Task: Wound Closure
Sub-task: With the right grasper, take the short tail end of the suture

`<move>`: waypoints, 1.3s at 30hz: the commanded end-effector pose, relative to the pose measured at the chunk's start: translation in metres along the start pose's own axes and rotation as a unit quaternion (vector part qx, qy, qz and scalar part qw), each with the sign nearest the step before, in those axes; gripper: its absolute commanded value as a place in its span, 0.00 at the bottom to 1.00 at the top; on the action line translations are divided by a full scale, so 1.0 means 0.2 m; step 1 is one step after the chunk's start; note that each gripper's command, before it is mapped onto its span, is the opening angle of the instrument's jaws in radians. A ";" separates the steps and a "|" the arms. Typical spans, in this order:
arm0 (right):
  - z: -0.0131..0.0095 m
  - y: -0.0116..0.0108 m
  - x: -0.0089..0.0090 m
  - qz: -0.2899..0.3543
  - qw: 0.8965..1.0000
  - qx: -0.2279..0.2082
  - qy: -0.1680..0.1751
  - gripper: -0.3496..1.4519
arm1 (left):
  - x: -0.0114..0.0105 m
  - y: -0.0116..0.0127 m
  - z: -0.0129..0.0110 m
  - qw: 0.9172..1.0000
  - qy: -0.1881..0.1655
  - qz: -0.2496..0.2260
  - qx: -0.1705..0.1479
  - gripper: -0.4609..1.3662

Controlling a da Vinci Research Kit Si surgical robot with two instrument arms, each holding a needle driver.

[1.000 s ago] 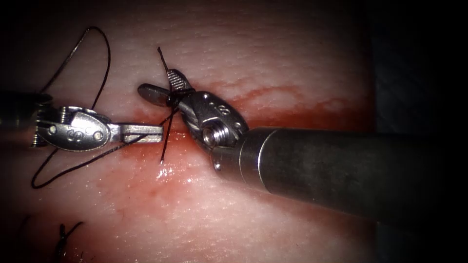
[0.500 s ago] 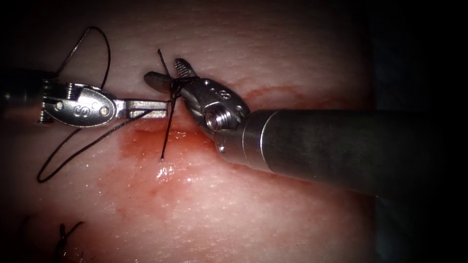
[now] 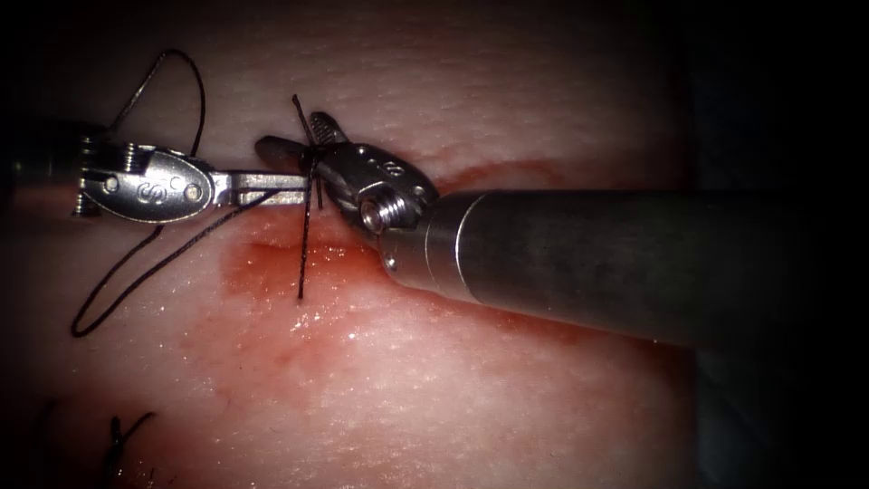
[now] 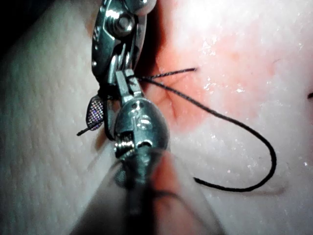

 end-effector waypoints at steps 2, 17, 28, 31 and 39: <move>0.000 0.000 0.000 -0.003 1.000 0.001 0.000 0.86 | 0.000 0.000 0.000 1.000 0.000 0.001 -0.004 0.06; 0.001 0.001 0.000 -0.045 0.999 -0.008 -0.001 0.71 | -0.001 0.003 0.000 1.000 -0.002 -0.001 -0.002 0.06; 0.003 0.001 -0.002 -0.046 0.999 -0.011 -0.012 0.62 | -0.001 0.004 0.000 1.000 -0.002 -0.001 -0.001 0.06; 0.003 0.001 -0.003 -0.047 0.999 -0.012 -0.013 0.52 | -0.001 0.004 0.000 1.000 -0.002 -0.001 -0.001 0.06; 0.001 -0.002 -0.004 -0.046 0.999 -0.014 -0.014 0.00 | 0.000 0.005 0.000 1.000 -0.002 -0.001 -0.002 0.06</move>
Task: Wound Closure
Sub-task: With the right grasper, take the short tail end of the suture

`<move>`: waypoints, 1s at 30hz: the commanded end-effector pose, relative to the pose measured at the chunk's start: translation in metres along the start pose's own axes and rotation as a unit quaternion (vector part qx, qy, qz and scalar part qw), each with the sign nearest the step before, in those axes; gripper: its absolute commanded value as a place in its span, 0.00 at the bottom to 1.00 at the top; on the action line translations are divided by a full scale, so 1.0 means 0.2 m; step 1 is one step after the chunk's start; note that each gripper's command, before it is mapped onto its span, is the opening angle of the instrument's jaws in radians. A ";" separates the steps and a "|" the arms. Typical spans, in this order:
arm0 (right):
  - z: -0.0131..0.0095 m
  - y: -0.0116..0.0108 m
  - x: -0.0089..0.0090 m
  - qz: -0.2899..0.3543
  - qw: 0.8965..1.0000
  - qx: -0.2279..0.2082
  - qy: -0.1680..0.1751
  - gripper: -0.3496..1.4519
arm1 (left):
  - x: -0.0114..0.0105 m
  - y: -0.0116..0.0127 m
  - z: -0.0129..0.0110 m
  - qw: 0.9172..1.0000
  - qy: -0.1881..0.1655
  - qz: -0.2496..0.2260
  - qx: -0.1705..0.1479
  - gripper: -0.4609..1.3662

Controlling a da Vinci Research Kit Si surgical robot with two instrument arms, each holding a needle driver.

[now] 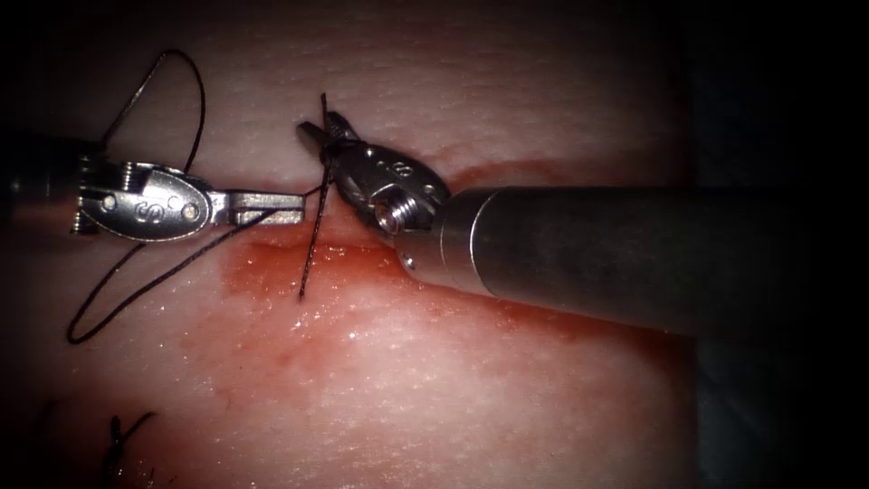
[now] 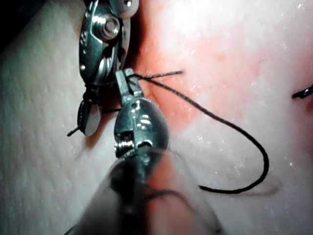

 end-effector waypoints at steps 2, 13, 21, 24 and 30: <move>0.000 -0.001 0.000 0.001 1.000 0.002 -0.001 0.00 | 0.000 0.000 0.000 1.000 0.000 0.000 -0.003 0.06; -0.001 -0.004 -0.001 0.019 0.999 0.027 0.004 0.00 | 0.000 0.001 0.000 1.000 0.000 0.000 -0.003 0.06; -0.009 -0.014 0.004 0.026 0.999 0.021 0.024 0.00 | -0.001 0.002 0.000 1.000 -0.002 0.001 -0.004 0.06; -0.011 -0.016 0.006 0.027 0.999 0.020 0.024 0.00 | -0.001 0.002 -0.001 1.000 -0.002 0.001 -0.004 0.06; -0.015 -0.017 0.005 0.028 0.999 0.022 0.029 0.00 | -0.002 0.001 -0.002 1.000 -0.002 0.001 -0.005 0.06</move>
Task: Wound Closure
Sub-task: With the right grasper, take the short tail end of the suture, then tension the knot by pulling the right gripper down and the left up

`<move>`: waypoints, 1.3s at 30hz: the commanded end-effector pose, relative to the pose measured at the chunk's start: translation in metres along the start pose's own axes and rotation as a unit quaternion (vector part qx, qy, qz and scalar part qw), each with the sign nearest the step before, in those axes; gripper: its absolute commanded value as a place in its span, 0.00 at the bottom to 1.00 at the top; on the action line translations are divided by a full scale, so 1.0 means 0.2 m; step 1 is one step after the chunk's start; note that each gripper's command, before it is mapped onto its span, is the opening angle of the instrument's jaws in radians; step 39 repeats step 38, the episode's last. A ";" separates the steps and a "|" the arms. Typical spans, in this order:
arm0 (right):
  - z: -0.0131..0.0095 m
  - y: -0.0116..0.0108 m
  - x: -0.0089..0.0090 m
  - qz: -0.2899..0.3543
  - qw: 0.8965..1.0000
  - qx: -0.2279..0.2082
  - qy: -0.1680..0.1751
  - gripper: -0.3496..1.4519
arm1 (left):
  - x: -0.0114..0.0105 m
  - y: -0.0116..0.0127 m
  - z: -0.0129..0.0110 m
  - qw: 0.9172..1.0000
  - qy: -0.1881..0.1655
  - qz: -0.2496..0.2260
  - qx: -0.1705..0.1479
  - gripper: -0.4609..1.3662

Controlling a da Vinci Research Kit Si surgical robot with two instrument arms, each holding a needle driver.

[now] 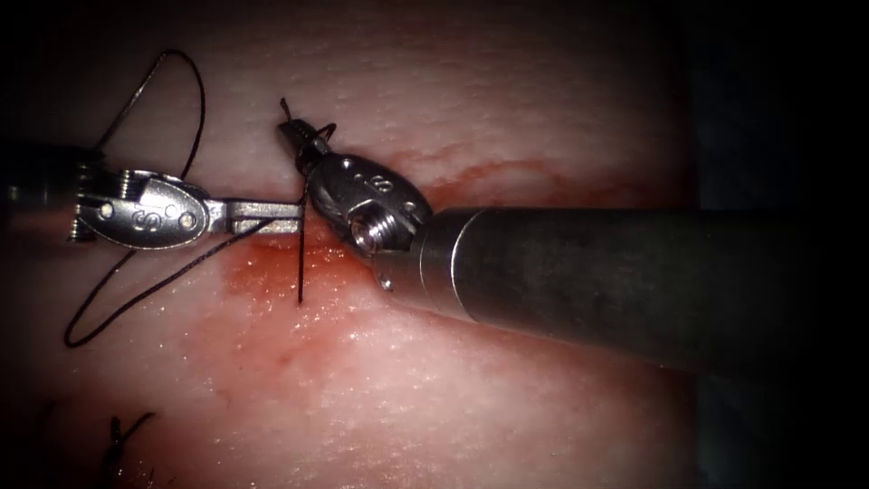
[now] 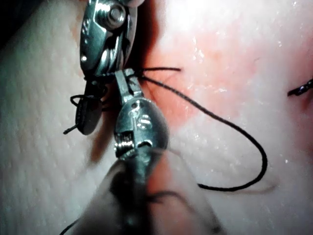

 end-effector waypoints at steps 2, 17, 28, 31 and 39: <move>-0.001 0.000 0.000 -0.001 1.000 0.001 0.001 0.00 | 0.000 0.000 -0.001 1.000 0.000 0.000 -0.002 0.06; -0.006 -0.002 -0.002 -0.001 1.000 0.004 0.005 0.00 | 0.001 -0.002 -0.007 1.000 -0.005 -0.001 0.003 0.06; -0.007 0.000 -0.001 0.002 1.000 0.004 0.008 0.00 | 0.001 -0.001 -0.007 1.000 -0.005 -0.001 0.003 0.06; -0.007 0.000 0.000 -0.001 1.000 0.004 0.009 0.00 | 0.001 -0.001 -0.007 1.000 -0.005 -0.001 0.003 0.06; -0.006 0.000 0.001 -0.003 1.000 0.004 0.009 0.00 | 0.000 -0.001 -0.007 1.000 -0.005 -0.001 0.003 0.06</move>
